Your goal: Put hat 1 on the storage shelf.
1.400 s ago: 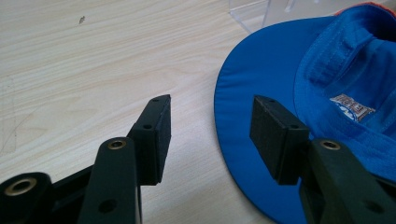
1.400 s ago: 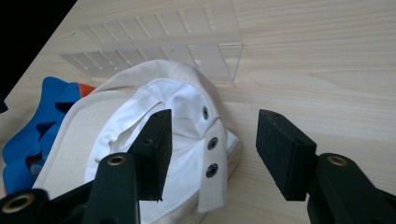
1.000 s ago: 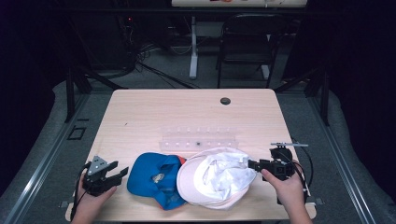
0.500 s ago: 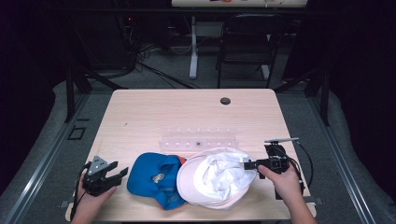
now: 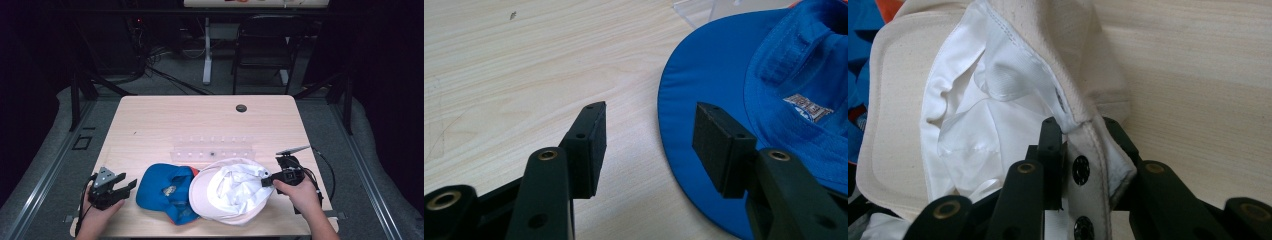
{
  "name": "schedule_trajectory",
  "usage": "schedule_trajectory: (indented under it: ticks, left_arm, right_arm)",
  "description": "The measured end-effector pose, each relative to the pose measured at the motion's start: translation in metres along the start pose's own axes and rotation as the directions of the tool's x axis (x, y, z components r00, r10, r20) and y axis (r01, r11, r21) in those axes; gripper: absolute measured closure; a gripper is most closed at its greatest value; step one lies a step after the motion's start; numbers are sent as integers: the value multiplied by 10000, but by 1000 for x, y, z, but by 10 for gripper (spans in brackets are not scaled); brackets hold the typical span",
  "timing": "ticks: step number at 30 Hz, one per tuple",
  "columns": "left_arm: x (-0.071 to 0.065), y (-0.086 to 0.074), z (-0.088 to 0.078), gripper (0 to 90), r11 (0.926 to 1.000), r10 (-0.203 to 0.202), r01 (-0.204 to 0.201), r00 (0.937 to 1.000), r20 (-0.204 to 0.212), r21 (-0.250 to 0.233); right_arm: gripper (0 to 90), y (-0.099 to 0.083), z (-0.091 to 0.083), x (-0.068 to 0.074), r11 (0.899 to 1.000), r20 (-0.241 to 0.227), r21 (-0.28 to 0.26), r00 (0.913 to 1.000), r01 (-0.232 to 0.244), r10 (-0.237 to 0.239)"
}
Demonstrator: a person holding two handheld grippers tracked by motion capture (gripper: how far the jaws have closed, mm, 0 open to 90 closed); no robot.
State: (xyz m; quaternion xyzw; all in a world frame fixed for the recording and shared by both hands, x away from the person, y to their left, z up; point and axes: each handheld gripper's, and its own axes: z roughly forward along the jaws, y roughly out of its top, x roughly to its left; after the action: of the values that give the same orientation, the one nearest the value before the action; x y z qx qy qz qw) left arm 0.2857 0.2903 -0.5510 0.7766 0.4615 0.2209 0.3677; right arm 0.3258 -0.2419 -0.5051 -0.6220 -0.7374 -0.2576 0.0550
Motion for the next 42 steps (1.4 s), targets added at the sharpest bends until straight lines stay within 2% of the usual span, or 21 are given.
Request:
schedule_trajectory:
  ticks: [7, 10, 11, 13, 14, 15, 16, 17, 18, 22, 25, 29, 31, 32, 33, 34, 35, 37, 38, 40, 42]
  left_arm:
    - [0, 0, 0, 483, 10000, 23, -23, 10000, -25, -2]
    - [0, 0, 0, 483, 10000, -15, 15, 10000, -37, -33]
    - [0, 0, 0, 483, 10000, -27, 27, 10000, -21, -69]
    - [0, 0, 0, 484, 10000, -25, 25, 10000, -30, -66]
    - [0, 0, 0, 484, 10000, -26, 26, 10000, -29, -70]
    - [0, 0, 0, 483, 10000, -25, 25, 10000, -32, -73]
    - [0, 0, 0, 483, 10000, -25, 25, 10000, -32, -73]
    - [0, 0, 0, 483, 10000, -22, 22, 10000, -34, -83]
    - [0, 0, 0, 483, 10000, -22, 22, 10000, -34, -83]
    - [0, 0, 0, 483, 10000, -19, 19, 10000, -29, -73]
    - [1, 0, 0, 483, 10000, -15, 15, 10000, -16, -21]
    - [1, 0, 0, 483, 10000, -23, 23, 10000, -27, -39]
    - [1, 0, 0, 483, 10000, -7, 7, 10000, -25, -43]
    - [1, 0, 0, 483, 10000, -7, 7, 10000, -25, -43]
    - [1, 0, -1, 483, 10000, 3, -3, 10000, -48, -21]
    - [1, 0, -1, 483, 10000, 3, -3, 10000, -48, -21]
    - [1, 0, -1, 483, 10000, -11, 11, 10000, -36, -19]
    - [1, 0, 0, 482, 10000, -18, 18, 10000, -13, -48]
    - [1, 0, 0, 482, 10000, -19, 19, 10000, -21, -59]
    - [1, 0, 0, 482, 10000, -36, 36, 10000, -16, -58]
    - [1, 0, 0, 481, 10000, -10, 10, 10000, -14, -52]
  right_arm:
    - [774, 1, -10, 10, 9990, 128, 226, 9992, 378, -381]
    - [777, 3, -12, 13, 9990, 1, 294, 9995, 323, -323]
    - [777, 3, -13, 15, 9997, -29, 230, 10000, 84, -84]
    - [777, 6, -15, 15, 9989, 3, 441, 9998, 178, -178]
    - [777, 6, -14, 18, 9995, -41, 311, 10000, -38, 39]
    - [778, 8, -16, 18, 9984, -88, 552, 9999, 108, -103]
    - [778, 8, -16, 18, 9984, -88, 552, 9999, 108, -103]
    - [778, 10, -18, 19, 9975, -283, 698, 9995, 125, -106]
    - [777, 10, -17, 21, 9984, -309, 554, 9995, -83, 100]
    - [778, 14, -22, 22, 9981, -811, 587, 9964, -203, 250]
    - [777, 16, -25, 25, 9978, -1154, 400, 9917, -526, 569]
    - [776, 18, -26, 27, 9971, -1190, 581, 9913, -493, 559]
    - [783, 20, -28, 28, 9910, -1513, 869, 9819, -1019, 1142]
    - [783, 21, -29, 27, 9890, -1743, 1131, 9780, -956, 1145]
    - [784, 21, -28, 27, 9833, -1926, 1154, 9679, -1410, 1614]
    - [784, 21, -28, 27, 9833, -1926, 1154, 9679, -1410, 1614]
    - [785, 23, -30, 23, 9755, -2350, 1517, 9528, -1593, 1922]
    - [788, 24, -28, 24, 9747, -2468, 1366, 9468, -1772, 2067]
    - [788, 24, -27, 25, 9687, -2545, 1372, 9377, -2069, 2363]
    - [789, 25, -28, 26, 9628, -2652, 1524, 9292, -2232, 2573]
    - [789, 26, -28, 25, 9658, -2776, 1574, 9293, -2060, 2435]
